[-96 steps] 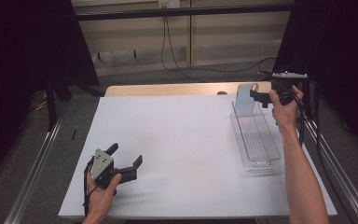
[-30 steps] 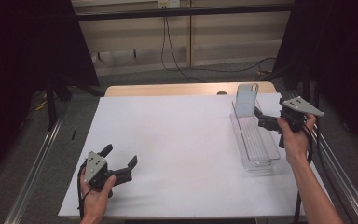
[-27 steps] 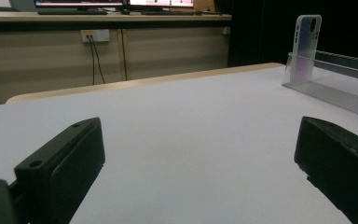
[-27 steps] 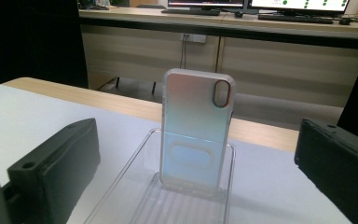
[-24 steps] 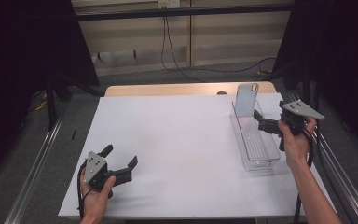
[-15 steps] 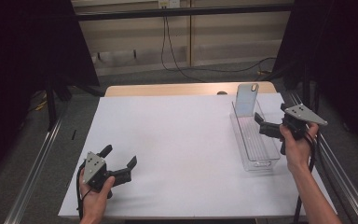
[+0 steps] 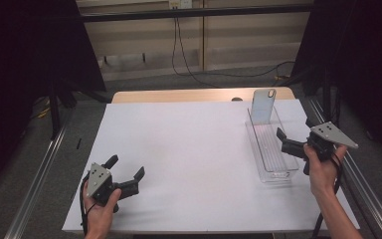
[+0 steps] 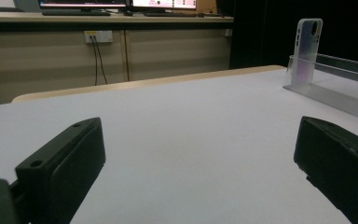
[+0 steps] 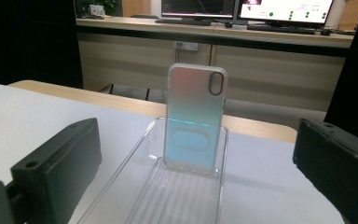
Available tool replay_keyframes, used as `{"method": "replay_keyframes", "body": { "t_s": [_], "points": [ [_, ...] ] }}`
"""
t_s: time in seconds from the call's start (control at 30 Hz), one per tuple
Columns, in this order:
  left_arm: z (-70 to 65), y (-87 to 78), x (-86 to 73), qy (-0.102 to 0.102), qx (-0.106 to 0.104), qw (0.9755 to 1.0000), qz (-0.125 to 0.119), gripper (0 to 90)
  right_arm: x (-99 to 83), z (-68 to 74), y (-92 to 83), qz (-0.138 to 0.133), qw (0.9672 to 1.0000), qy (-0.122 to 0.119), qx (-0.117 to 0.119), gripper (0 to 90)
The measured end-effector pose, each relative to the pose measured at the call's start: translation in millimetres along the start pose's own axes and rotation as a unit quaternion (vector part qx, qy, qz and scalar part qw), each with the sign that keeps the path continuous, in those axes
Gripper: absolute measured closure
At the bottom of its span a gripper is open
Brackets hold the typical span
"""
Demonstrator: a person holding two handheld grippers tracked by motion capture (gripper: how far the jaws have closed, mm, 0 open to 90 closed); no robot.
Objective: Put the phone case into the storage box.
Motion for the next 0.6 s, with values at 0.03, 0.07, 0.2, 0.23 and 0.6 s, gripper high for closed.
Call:
{"method": "replay_keyframes", "body": {
  "t_s": [0.03,0.07,0.2,0.23,0.6],
  "points": [
    [0.1,-0.3,-0.1,0.003,0.000,1.0000,0.000,2.0,-0.3,1.1,-1.3,-0.001,1.0000,-0.002,0.001,0.5],
    [-0.1,-0.3,-0.4,0.003,-0.001,1.0000,0.001,2.0,-1.6,2.4,-3.5,0.001,1.0000,-0.003,0.002,0.5],
    [-0.2,-0.6,-0.7,0.004,0.000,1.0000,0.001,2.0,-5.6,4.8,-10.4,-0.002,1.0000,-0.002,0.001,0.5],
    [-0.2,-1.0,-0.6,0.001,0.002,1.0000,0.001,2.0,-6.7,5.5,-12.5,-0.003,1.0000,-0.001,0.000,0.5],
    [1.9,-2.7,-1.9,0.007,0.007,0.9999,0.002,2.0,-21.8,13.5,-30.1,-0.002,0.9999,0.008,0.006,0.9]
  ]
}}
Point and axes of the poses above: each handheld gripper's, and its own axes: y roughly forward along the jaws, x roughly out of its top, z roughly to its left, the point moved 9 cm from there along y, roughly forward along the jaws, and after that the axes turned 12 degrees about x, right-handed, at the moved point
